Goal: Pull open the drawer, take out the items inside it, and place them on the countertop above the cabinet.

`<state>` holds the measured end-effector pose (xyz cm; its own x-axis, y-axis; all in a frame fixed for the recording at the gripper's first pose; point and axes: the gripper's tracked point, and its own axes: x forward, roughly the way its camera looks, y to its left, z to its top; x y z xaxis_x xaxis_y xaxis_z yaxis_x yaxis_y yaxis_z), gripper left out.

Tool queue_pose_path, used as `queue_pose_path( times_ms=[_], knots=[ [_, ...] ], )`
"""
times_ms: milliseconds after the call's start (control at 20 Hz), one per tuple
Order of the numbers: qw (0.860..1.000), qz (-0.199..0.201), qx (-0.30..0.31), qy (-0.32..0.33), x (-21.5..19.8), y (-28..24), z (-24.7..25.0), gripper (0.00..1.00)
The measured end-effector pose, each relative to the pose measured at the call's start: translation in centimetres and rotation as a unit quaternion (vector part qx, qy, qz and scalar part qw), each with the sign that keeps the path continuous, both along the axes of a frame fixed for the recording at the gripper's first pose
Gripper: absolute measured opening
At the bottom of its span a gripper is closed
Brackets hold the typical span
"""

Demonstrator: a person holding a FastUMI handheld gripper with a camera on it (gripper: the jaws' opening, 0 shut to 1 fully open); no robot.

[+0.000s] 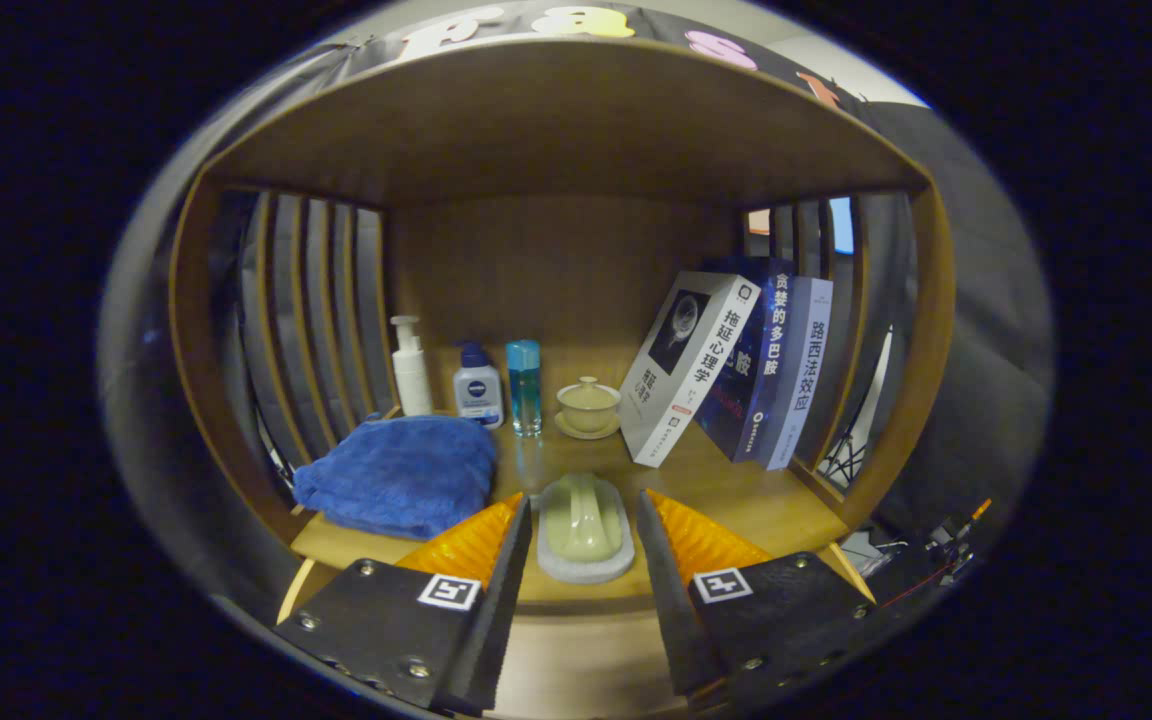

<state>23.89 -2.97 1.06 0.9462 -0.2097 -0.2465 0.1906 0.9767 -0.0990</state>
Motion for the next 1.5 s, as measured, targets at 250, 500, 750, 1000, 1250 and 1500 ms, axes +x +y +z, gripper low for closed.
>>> queue_pose_path(
  times_ms=[250,500,750,1000,1250,1500],
  knots=[
    [1.000,0.002,-0.015,-0.020,-5.9,0.8,-0.9,0.63],
    [0.998,0.021,-0.007,-0.053,-10.6,1.9,-2.4,0.63],
    [0.998,0.029,-0.007,-0.064,-14.1,1.7,-4.2,0.67],
    [0.996,0.040,0.003,-0.081,-16.9,2.0,-6.1,0.86],
    [0.996,0.050,0.017,-0.072,-18.9,1.9,-9.2,0.98],
    [0.998,0.044,0.016,-0.052,-20.1,1.1,-12.2,0.98]
  ],
)
